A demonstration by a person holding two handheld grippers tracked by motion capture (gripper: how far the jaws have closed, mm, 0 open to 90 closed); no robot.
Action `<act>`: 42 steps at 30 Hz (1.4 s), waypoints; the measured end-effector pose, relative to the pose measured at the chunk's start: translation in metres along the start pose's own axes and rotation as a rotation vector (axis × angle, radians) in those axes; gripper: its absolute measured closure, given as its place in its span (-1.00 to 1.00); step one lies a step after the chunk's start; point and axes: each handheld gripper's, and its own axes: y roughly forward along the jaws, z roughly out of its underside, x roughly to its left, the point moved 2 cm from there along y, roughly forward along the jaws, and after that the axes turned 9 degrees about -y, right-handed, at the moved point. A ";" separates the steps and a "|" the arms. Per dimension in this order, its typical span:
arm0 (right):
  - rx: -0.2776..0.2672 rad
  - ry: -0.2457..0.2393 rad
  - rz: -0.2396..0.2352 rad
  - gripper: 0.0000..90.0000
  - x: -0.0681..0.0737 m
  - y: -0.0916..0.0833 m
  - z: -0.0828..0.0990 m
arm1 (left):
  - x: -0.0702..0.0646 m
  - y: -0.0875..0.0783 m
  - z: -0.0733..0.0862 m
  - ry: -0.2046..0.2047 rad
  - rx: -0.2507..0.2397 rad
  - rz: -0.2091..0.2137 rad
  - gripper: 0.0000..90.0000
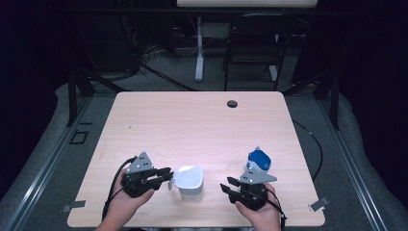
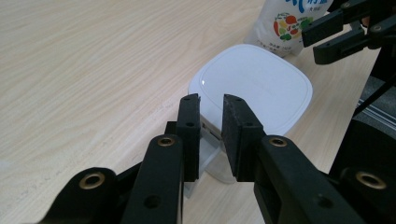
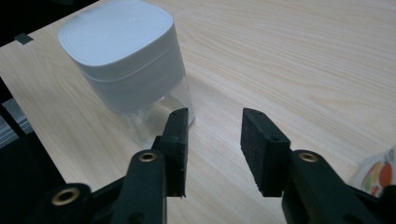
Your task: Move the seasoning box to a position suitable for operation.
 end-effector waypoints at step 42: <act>-0.077 -0.067 -0.042 0.94 0.009 0.014 -0.020 | -0.006 0.015 -0.005 0.027 0.036 -0.006 0.93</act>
